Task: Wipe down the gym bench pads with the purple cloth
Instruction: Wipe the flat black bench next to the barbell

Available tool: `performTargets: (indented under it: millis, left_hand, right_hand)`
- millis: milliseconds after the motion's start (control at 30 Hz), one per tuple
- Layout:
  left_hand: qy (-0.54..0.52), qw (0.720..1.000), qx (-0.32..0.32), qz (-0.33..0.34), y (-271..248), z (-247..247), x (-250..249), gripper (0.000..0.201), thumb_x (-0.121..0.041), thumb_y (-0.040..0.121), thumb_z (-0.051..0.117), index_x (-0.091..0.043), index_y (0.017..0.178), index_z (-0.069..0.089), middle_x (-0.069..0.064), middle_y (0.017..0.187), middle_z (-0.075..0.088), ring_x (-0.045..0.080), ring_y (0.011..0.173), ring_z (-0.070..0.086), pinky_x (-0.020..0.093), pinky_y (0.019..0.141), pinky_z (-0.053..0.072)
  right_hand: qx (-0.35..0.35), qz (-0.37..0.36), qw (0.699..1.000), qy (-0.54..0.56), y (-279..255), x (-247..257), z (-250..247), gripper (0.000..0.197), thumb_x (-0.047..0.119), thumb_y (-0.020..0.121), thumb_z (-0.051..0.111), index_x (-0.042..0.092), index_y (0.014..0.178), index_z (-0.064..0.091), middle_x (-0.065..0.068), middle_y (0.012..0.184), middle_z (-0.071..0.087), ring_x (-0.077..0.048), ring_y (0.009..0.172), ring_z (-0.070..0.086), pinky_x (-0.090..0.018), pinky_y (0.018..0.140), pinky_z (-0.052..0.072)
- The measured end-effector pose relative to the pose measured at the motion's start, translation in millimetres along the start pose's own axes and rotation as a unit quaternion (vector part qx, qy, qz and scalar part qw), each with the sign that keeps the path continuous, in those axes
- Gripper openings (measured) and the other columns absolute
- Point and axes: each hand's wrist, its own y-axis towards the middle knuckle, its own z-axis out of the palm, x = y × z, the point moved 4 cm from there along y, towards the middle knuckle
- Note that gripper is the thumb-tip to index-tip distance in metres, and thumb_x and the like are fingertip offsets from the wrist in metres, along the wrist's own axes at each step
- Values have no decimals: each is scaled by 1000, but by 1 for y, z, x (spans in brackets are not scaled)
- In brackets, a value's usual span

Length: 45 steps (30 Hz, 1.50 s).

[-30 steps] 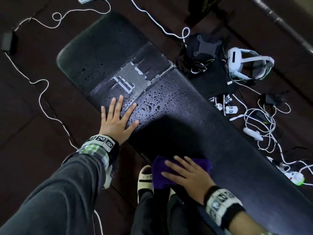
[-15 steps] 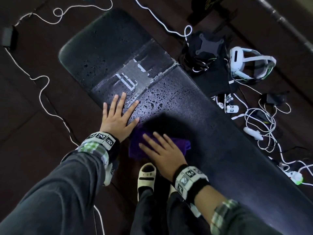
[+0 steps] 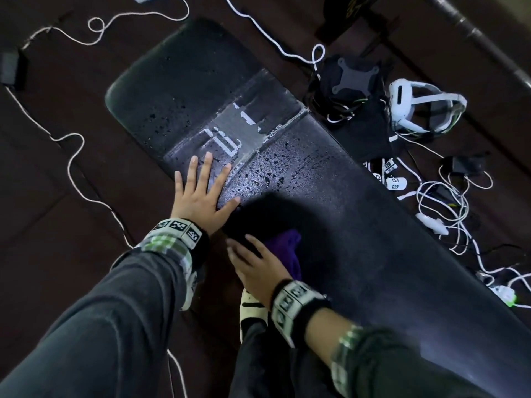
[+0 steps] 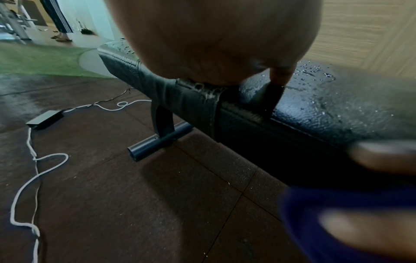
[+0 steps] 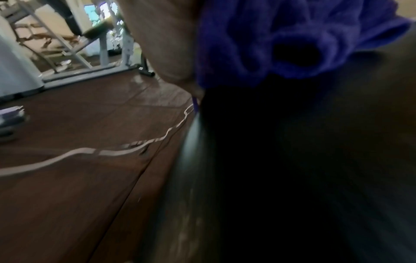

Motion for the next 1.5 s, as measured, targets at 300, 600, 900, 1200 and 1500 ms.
performTargets:
  millis: [300, 600, 900, 1200, 1500]
  left_hand:
    - [-15, 1000, -25, 12, -2, 2, 2, 75, -74, 83, 15, -38, 148, 1, -5, 156, -11, 27, 148, -5, 54, 115, -5]
    - [-25, 999, -21, 11, -2, 4, 2, 76, -74, 82, 15, -39, 148, 1, -5, 158, -10, 27, 148, -7, 53, 114, -9]
    - [-19, 999, -27, 14, -2, 3, 1, 76, -72, 84, 19, -35, 149, 6, 2, 161, 0, 29, 148, -1, 57, 114, -3]
    - [-3, 999, 37, -13, 0, 1, 2, 79, -78, 75, 3, -42, 143, -14, -10, 151, -28, 21, 146, -21, 52, 114, -13]
    - [-20, 998, 56, -24, 1, -2, 0, 74, -69, 88, 29, -44, 142, -15, -9, 155, -28, 18, 143, -27, 51, 115, -16]
  right_hand:
    - [11, -37, 999, -31, -27, 4, 10, 43, 19, 83, 34, 16, 105, 71, 7, 116, 63, -19, 133, 38, -45, 113, 17]
    - [13, -31, 999, -14, -63, 4, 24, 43, 22, 83, 32, 21, 94, 74, 8, 114, 65, -18, 131, 38, -45, 114, 11]
    - [-142, 6, 985, 100, -24, -22, -7, 43, 19, 82, 40, 32, 117, 63, -3, 131, 56, -26, 127, 47, -45, 105, 30]
    - [-124, 193, 912, 341, -100, -45, -9, 49, 28, 84, 46, 17, 131, 48, -8, 120, 56, -20, 110, 53, -27, 96, 42]
    - [-185, 449, 829, 279, -128, -99, -5, 43, 34, 83, 41, 7, 113, 56, -15, 110, 56, -34, 90, 59, -44, 77, 52]
